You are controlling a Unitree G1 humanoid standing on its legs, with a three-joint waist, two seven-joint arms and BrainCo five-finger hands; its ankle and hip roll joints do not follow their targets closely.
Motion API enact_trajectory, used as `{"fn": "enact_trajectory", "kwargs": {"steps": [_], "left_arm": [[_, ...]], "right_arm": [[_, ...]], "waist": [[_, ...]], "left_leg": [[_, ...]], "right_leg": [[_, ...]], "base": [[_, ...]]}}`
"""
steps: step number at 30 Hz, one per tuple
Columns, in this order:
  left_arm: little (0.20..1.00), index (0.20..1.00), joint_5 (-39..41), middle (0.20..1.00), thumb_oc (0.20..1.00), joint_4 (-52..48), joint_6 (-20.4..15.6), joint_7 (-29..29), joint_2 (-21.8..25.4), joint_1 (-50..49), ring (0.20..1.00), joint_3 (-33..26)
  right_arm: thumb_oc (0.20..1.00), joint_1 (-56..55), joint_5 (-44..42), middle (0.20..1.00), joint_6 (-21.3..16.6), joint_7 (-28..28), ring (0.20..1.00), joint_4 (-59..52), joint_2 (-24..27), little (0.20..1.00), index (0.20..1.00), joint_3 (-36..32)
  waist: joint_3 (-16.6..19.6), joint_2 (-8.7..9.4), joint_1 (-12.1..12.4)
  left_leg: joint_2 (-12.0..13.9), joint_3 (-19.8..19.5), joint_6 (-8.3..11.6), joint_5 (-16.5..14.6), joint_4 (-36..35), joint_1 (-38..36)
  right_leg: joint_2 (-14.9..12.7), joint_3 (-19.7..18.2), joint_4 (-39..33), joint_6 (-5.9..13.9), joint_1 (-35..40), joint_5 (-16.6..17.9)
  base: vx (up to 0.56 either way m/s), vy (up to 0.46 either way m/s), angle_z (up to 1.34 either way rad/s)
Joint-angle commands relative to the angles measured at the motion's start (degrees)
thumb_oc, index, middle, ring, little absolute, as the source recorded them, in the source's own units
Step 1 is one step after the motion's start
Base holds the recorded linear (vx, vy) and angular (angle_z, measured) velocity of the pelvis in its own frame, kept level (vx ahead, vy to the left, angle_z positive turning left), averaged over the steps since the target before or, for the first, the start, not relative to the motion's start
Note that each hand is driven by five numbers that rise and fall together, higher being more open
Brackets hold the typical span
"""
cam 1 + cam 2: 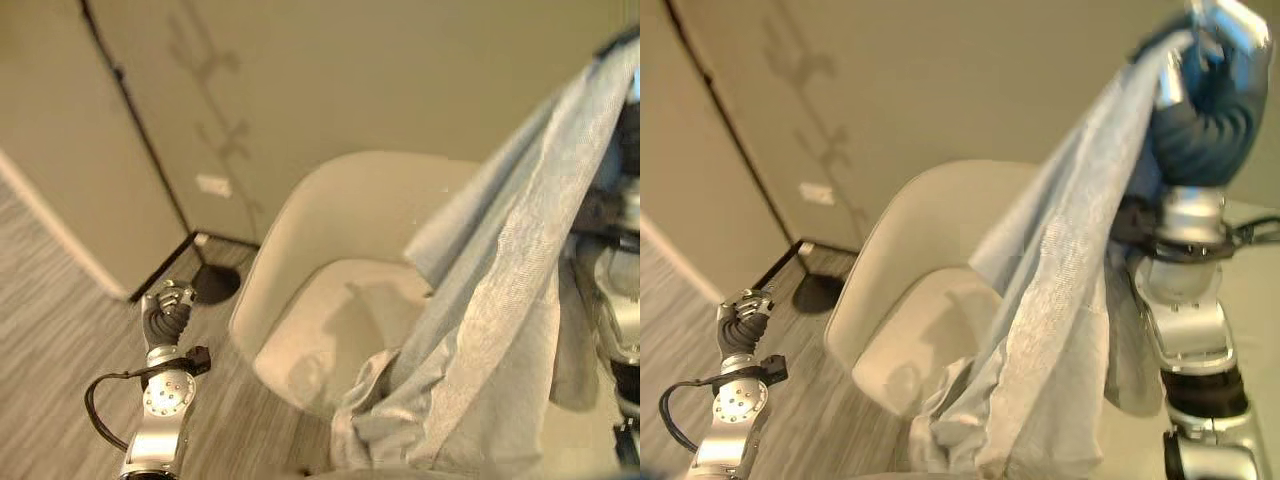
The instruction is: Hang the clothes on the sofa on the clothes rack.
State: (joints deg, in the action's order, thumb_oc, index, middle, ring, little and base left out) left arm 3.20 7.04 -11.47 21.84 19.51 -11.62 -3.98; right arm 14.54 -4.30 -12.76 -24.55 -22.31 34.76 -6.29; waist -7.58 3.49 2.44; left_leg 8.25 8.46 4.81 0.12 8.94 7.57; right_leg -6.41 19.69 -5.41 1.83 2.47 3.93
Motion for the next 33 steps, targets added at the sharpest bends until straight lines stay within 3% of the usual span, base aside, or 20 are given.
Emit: {"fn": "enact_trajectory", "kwargs": {"steps": [1, 5, 6, 7, 8, 9, 10, 12, 13, 14, 15, 16, 17, 18, 19, 21, 24, 33], "left_arm": [[0.200, 0.200, -3.08, 0.200, 0.200, -4.46, -4.37, -0.10, 1.35, 3.88, 0.200, 1.80], [0.200, 0.200, -2.89, 0.200, 0.200, -4.11, -4.01, 2.04, 0.47, 8.93, 0.200, 6.05], [0.200, 0.200, -2.60, 0.200, 0.200, -4.94, -4.06, 2.19, 0.25, 10.57, 0.200, 7.79], [0.200, 0.200, -3.04, 0.200, 0.200, -5.34, -3.61, 1.35, 0.18, 11.39, 0.200, 9.58], [0.200, 0.200, -3.64, 0.200, 0.200, -6.18, -3.53, 0.43, 0.06, 11.63, 0.200, 11.33], [0.200, 0.200, -5.22, 0.200, 0.200, -4.52, -5.03, 1.56, 0.79, 15.42, 0.200, 16.07], [0.200, 0.200, -5.96, 0.200, 0.200, -4.20, -4.89, 1.29, 1.95, 16.85, 0.200, 17.67], [0.200, 0.200, -8.57, 0.200, 0.200, -4.46, -4.50, 2.37, 5.40, 19.98, 0.200, 18.92], [0.200, 0.200, -8.61, 0.200, 0.200, -4.44, -4.49, 2.45, 5.49, 20.15, 0.200, 18.84], [0.200, 0.200, -9.56, 0.200, 0.200, -5.85, -4.41, 3.08, 8.36, 20.98, 0.200, 17.48], [0.200, 0.200, -10.33, 0.200, 0.200, -6.13, -4.21, 3.21, 9.57, 21.22, 0.200, 16.79], [0.200, 0.200, -11.23, 0.200, 0.200, -4.73, -3.81, 2.67, 10.88, 21.22, 0.200, 16.79], [0.200, 0.200, -10.90, 0.200, 0.200, -3.21, -3.39, 2.28, 11.06, 21.61, 0.200, 17.20], [1.000, 1.000, -8.14, 1.000, 1.000, 3.50, -2.85, 0.02, 8.35, 22.09, 1.000, 18.43], [1.000, 1.000, -6.89, 1.000, 1.000, 7.13, -3.19, -2.14, 5.36, 23.07, 1.000, 22.51], [1.000, 1.000, -6.86, 1.000, 1.000, 7.44, -3.31, -2.14, 5.00, 23.31, 1.000, 22.32], [1.000, 1.000, -8.26, 1.000, 1.000, 12.74, -2.27, -4.24, 3.02, 25.84, 1.000, 27.05], [1.000, 1.000, -9.68, 1.000, 1.000, 28.32, -0.24, -4.51, -2.40, 38.34, 1.000, 37.01]], "right_arm": [[0.200, 4.92, 2.87, 0.200, -0.89, -0.37, 0.200, -1.08, 1.14, 0.200, 0.200, -0.43], [0.200, -0.94, 4.75, 0.200, 0.20, -1.08, 0.200, -3.58, 0.16, 0.200, 0.200, -1.93], [0.200, -1.85, 4.74, 0.200, -0.12, -1.43, 0.200, -4.13, 0.31, 0.200, 0.200, -1.88], [0.200, -2.96, 5.18, 0.200, 0.50, -1.18, 0.200, -4.65, 0.36, 0.200, 0.200, -2.35], [0.200, -4.12, 5.83, 0.200, 0.71, -0.72, 0.200, -5.50, -0.05, 0.200, 0.200, -2.78], [0.200, -5.65, 8.48, 0.200, 1.52, -1.20, 0.200, -6.65, -2.74, 0.200, 0.200, -3.63], [0.200, -5.19, 9.73, 0.200, 1.69, -2.02, 0.200, -6.85, -3.23, 0.200, 0.200, -3.13], [0.200, -2.32, 11.27, 0.200, 2.51, -3.60, 0.200, -6.42, -4.69, 0.200, 0.200, -2.12], [0.200, -2.01, 11.34, 0.200, 2.55, -3.67, 0.200, -6.32, -4.76, 0.200, 0.200, -2.05], [0.200, 2.22, 12.46, 0.200, 3.58, -6.42, 0.200, -5.11, -4.62, 0.200, 0.200, -1.15], [0.200, 4.09, 12.19, 0.200, 3.92, -7.31, 0.200, -4.76, -4.31, 0.200, 0.200, -1.06], [0.200, 7.63, 12.37, 0.200, 3.35, -8.98, 0.200, -4.71, -2.48, 0.200, 0.200, -2.24], [0.200, 9.73, 12.67, 0.200, 3.39, -9.46, 0.200, -4.58, -0.95, 0.200, 0.200, -2.52], [0.200, 21.80, 13.06, 0.200, 3.27, -13.67, 0.200, -2.09, 5.32, 0.200, 0.200, -2.68], [0.200, 32.52, 12.25, 0.200, 4.13, -15.63, 0.200, -0.27, 8.47, 0.200, 0.200, 2.08], [0.200, 33.45, 12.19, 0.200, 4.08, -15.83, 0.200, 0.40, 8.77, 0.200, 0.200, 2.85], [0.200, 42.85, 8.42, 0.200, 3.54, -14.83, 0.200, 3.23, 8.94, 0.200, 0.200, 9.06], [0.200, 59.65, -2.38, 0.200, 0.76, -9.88, 0.200, 11.32, 9.69, 0.200, 0.200, 22.37]], "waist": [[0.87, 0.14, 0.16], [0.30, -0.13, -0.95], [0.08, -0.27, -1.02], [0.52, -0.74, -1.43], [0.99, -1.11, -1.48], [0.75, 0.45, -1.87], [0.78, 0.83, -2.16], [0.70, 0.93, -2.14], [0.68, 1.27, -2.17], [1.19, 1.03, -2.17], [1.38, 1.12, -2.45], [1.73, 1.27, -2.86], [1.89, 1.12, -3.00], [1.10, 2.52, -4.41], [2.62, 3.66, -4.70], [2.39, 3.33, -4.96], [4.99, 3.74, -5.63], [7.85, 4.62, -7.89]], "left_leg": [[11.43, -0.68, 4.08, 7.88, -7.42, -2.74], [19.72, 0.19, 7.24, 14.58, -11.94, -2.03], [21.15, 0.39, 7.97, 15.25, -11.83, -0.47], [21.60, 0.46, 8.44, 13.35, -10.62, 0.05], [21.36, 0.14, 9.06, 10.81, -8.55, 1.13], [16.26, -2.94, 8.88, 3.95, 4.70, 9.68], [15.12, -2.58, 8.22, 1.53, 6.57, 10.58], [13.30, 0.84, 5.18, -0.18, 6.71, 10.29], [12.92, 1.11, 4.87, 0.12, 6.52, 10.43], [11.31, 4.36, 2.28, 0.39, 3.09, 8.53], [9.82, 5.19, 1.11, 0.75, 0.92, 7.39], [6.49, 7.01, -1.11, 0.73, -2.48, 4.82], [4.64, 7.16, -2.05, 0.47, -3.76, 3.30], [-3.84, 6.73, -3.58, -1.08, -8.67, -5.08], [-8.21, 6.43, -5.12, -2.45, -10.63, -8.41], [-8.26, 6.34, -5.17, -2.43, -10.83, -8.67], [-9.42, 5.87, -5.31, -3.37, -11.10, -11.34], [-8.62, 6.63, -4.99, -3.41, -13.51, -14.24]], "right_leg": [[-6.77, -2.12, 0.65, 7.49, 5.76, -4.13], [-10.50, -1.39, 1.20, 9.98, 5.69, -4.63], [-12.19, -1.17, 1.11, 10.80, 6.35, -4.41], [-13.75, -0.82, 1.03, 11.44, 6.59, -3.85], [-15.41, -0.68, 0.73, 11.98, 7.47, -3.30], [-20.12, -0.52, 0.66, 12.91, 7.95, 3.17], [-21.44, -0.67, 1.40, 13.07, 7.49, 6.71], [-24.42, 1.97, 5.52, 12.17, 3.18, 13.76], [-24.84, 1.74, 5.64, 12.21, 2.71, 14.04], [-23.05, 3.71, 10.28, 10.26, -0.43, 11.60], [-20.96, 2.69, 12.90, 9.25, -1.93, 9.43], [-15.22, 0.15, 17.15, 6.83, -4.58, 3.11], [-11.70, -0.85, 18.91, 5.58, -5.96, -0.76], [3.58, -10.10, 16.39, 3.52, -10.53, -7.43], [7.21, -13.10, 9.98, 2.16, -8.97, -4.43], [7.22, -13.03, 9.36, 2.16, -8.48, -4.24], [7.49, -12.89, 6.13, 1.85, -4.41, -3.77], [7.83, -13.12, 3.23, 2.31, -1.20, -3.47]], "base": [[0.04, 0.475, 0.38], [0.13, 0.489, 0.10], [0.27, 0.634, 0.15], [0.31, 0.634, 0.18], [0.35, 0.764, 0.13], [0.31, 0.704, 0.19], [0.24, 0.684, 0.40], [0.08, 0.439, 0.21], [0.01, 0.552, -0.44], [0.02, 0.510, -0.50], [0.09, 0.866, -0.49], [0.11, 0.653, -0.83], [0.37, 0.952, -0.79], [0.53, 0.768, -0.88], [0.49, 0.626, -0.30], [0.14, 0.110, 0.84], [0.19, 0.054, 1.12], [0.11, 0.023, 0.00]]}}
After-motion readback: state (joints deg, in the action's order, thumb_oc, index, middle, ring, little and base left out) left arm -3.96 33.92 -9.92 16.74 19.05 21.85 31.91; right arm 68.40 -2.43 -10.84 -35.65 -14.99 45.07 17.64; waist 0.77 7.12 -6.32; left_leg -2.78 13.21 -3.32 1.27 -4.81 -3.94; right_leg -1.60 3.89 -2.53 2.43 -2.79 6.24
